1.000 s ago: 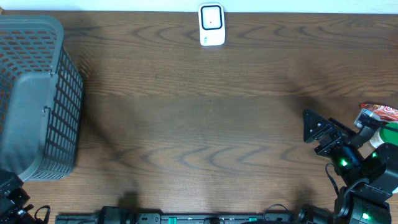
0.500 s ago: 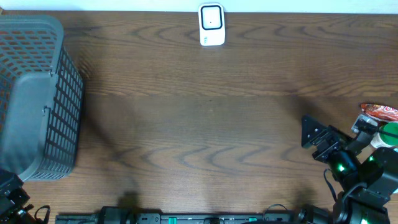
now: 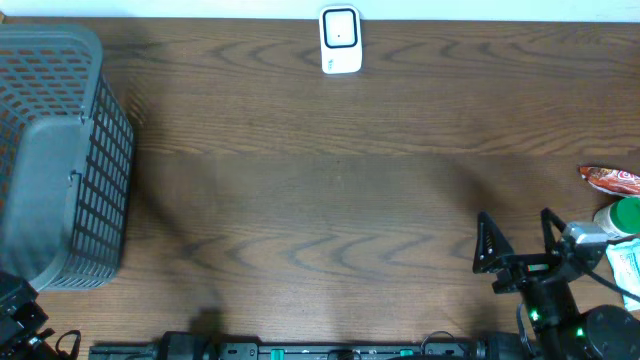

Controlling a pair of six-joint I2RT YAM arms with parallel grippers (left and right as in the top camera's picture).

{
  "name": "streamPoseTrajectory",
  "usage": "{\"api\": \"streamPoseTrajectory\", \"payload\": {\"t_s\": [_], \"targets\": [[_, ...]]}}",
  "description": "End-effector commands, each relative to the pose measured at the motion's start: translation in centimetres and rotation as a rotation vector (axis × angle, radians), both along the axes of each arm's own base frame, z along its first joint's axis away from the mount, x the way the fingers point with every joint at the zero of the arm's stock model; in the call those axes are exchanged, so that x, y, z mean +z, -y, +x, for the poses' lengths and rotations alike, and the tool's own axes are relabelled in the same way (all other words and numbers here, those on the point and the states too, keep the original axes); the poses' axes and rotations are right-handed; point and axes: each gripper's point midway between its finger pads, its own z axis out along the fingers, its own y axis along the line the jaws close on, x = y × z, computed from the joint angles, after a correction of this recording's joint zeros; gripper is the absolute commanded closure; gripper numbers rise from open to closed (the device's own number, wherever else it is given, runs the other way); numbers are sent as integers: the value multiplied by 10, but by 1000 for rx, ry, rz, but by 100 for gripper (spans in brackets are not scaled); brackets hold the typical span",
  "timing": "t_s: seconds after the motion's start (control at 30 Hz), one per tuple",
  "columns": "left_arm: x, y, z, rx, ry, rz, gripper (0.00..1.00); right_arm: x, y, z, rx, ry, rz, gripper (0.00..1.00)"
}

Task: Scan the item barcode

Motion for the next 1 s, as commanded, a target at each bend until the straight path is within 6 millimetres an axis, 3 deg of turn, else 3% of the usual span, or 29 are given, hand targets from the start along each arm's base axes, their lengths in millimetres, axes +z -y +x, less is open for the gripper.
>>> {"api": "streamPoseTrajectory", "payload": {"t_s": [0.0,0.23,0.4,0.7,0.97], "targets": [[-2,1,4,0,-8,2,2,-2,15,4,-80,46,-62,1],[-2,1,4,0,-8,2,2,-5,12,15,-64,224,-121,1],[-2,1,4,0,-9,2,2,-18,12,28,-66,330,-123,1],[-2,1,4,0,-9,2,2,-81,17,48,-93,227,-104,1],[-2,1,4,0,-8,2,2,-126,24,53,-134,115,-95,1]]}}
